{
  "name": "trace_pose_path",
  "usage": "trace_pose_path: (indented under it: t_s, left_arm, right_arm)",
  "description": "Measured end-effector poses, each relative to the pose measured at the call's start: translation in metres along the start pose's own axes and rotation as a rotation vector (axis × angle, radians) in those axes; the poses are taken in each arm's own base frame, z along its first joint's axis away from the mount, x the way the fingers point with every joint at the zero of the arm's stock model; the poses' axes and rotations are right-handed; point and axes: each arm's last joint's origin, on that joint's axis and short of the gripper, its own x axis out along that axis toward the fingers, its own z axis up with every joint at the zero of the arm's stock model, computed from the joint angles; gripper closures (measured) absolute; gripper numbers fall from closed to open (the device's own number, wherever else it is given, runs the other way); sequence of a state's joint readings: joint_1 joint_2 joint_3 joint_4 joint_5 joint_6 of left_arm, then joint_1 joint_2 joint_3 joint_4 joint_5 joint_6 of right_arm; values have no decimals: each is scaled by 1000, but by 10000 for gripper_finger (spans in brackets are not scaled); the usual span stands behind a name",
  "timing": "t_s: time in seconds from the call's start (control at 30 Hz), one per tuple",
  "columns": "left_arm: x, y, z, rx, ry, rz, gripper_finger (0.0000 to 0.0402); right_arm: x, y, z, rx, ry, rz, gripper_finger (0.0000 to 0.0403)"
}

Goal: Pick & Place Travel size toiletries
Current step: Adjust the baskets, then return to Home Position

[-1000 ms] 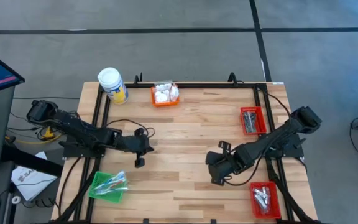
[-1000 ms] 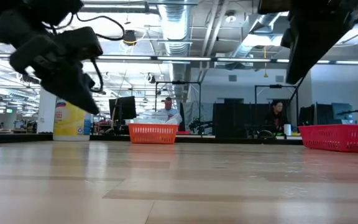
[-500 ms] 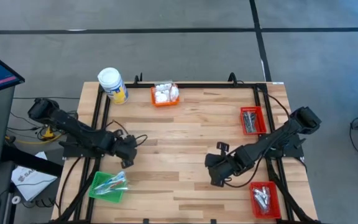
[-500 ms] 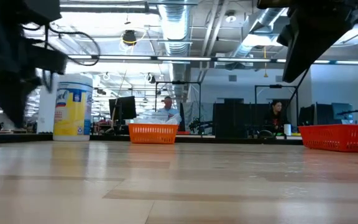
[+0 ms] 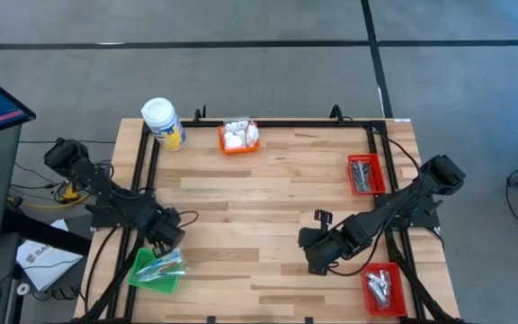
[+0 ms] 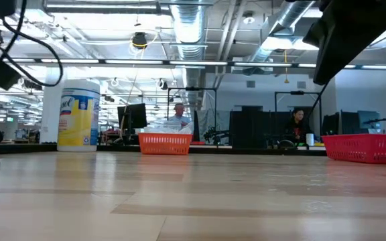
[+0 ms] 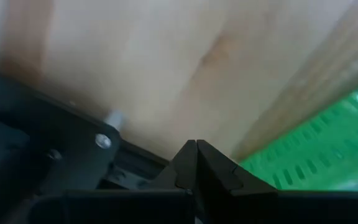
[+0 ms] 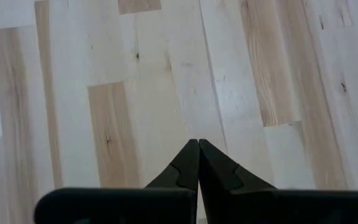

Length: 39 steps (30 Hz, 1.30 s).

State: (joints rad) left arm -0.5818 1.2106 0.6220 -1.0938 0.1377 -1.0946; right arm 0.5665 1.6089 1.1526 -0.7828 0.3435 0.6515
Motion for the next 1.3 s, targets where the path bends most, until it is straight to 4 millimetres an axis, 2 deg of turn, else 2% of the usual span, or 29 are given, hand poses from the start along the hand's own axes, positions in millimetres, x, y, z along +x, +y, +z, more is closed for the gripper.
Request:
trace_pose_path:
  t_s: [0.4,0.67,0.87,1.0,1.2,1.3]
  left_arm:
    - [3,-28,-26,10,13,-159,401]
    - [6,-34,-44,-26,10,-159,401]
    - [7,-27,-40,-7,-128,-75,401]
    - [6,-25,-34,15,-217,-54,401]
    - [4,-23,-27,75,-333,-14,401]
    - [3,-22,-23,104,-378,7,401]
  right_arm:
    - [0,0,0,-6,1,1,403]
    - [0,0,0,-6,1,1,403]
    - [2,-7,4,-10,-33,-63,403]
    - [-6,-15,4,-15,-102,-130,403]
    - [-9,-37,-13,15,-163,-99,403]
    - [-3,-54,-25,18,-240,-70,403]
